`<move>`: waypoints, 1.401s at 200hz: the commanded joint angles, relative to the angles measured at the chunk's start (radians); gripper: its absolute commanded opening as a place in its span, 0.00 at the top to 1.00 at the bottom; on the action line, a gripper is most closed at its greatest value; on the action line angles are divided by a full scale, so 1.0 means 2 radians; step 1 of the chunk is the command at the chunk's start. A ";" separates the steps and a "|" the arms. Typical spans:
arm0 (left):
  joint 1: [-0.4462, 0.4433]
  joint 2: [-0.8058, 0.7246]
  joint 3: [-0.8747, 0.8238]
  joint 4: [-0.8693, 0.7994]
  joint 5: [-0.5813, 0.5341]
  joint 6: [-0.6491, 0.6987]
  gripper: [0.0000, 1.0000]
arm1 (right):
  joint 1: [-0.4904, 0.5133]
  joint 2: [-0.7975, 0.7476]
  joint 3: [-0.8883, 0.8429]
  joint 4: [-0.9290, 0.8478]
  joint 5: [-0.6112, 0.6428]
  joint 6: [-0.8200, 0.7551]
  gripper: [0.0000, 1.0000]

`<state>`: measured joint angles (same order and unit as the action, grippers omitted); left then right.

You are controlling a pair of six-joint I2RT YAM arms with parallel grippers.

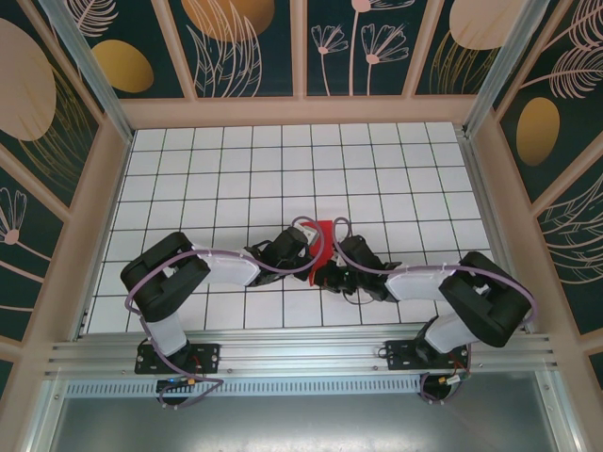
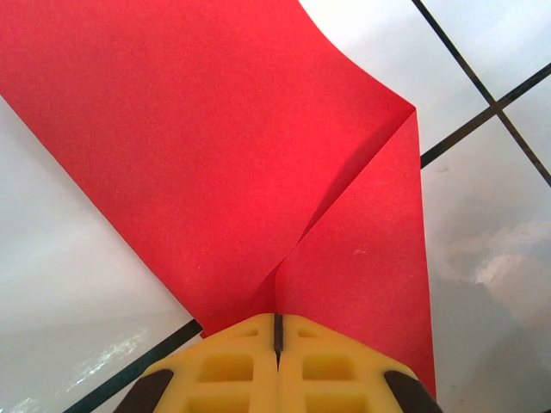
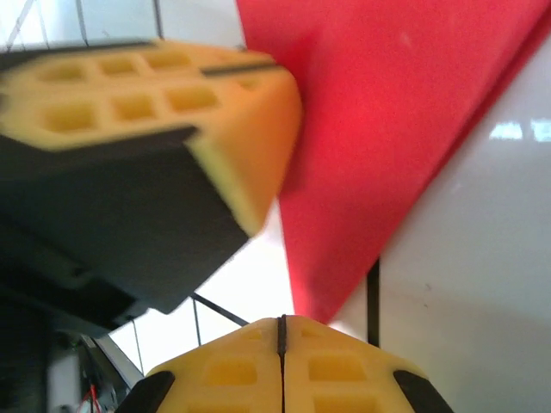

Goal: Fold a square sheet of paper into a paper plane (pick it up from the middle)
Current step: Third fold the triangle at the center of the table.

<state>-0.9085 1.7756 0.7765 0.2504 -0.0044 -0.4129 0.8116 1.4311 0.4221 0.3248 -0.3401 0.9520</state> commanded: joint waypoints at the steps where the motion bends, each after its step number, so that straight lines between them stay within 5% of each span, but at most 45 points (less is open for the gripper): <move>1: 0.002 0.007 0.004 -0.014 0.005 -0.004 1.00 | -0.003 -0.021 0.016 -0.029 0.027 -0.004 0.91; 85: 0.002 0.009 0.006 -0.014 0.006 -0.004 1.00 | 0.006 0.063 0.017 0.016 -0.003 0.007 0.92; 156: 0.003 0.007 0.003 -0.015 0.005 -0.003 1.00 | -0.053 -0.006 0.039 -0.040 0.001 -0.038 0.91; 212: 0.003 0.010 0.008 -0.016 0.007 -0.004 1.00 | -0.065 0.049 0.053 0.004 -0.043 -0.041 0.91; 280: 0.003 0.012 0.008 -0.019 0.008 -0.002 1.00 | -0.065 0.078 0.060 -0.037 -0.015 -0.047 0.91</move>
<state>-0.9047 1.7779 0.7799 0.2497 -0.0048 -0.4129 0.6804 1.5871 0.5201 0.3054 -0.3908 0.8886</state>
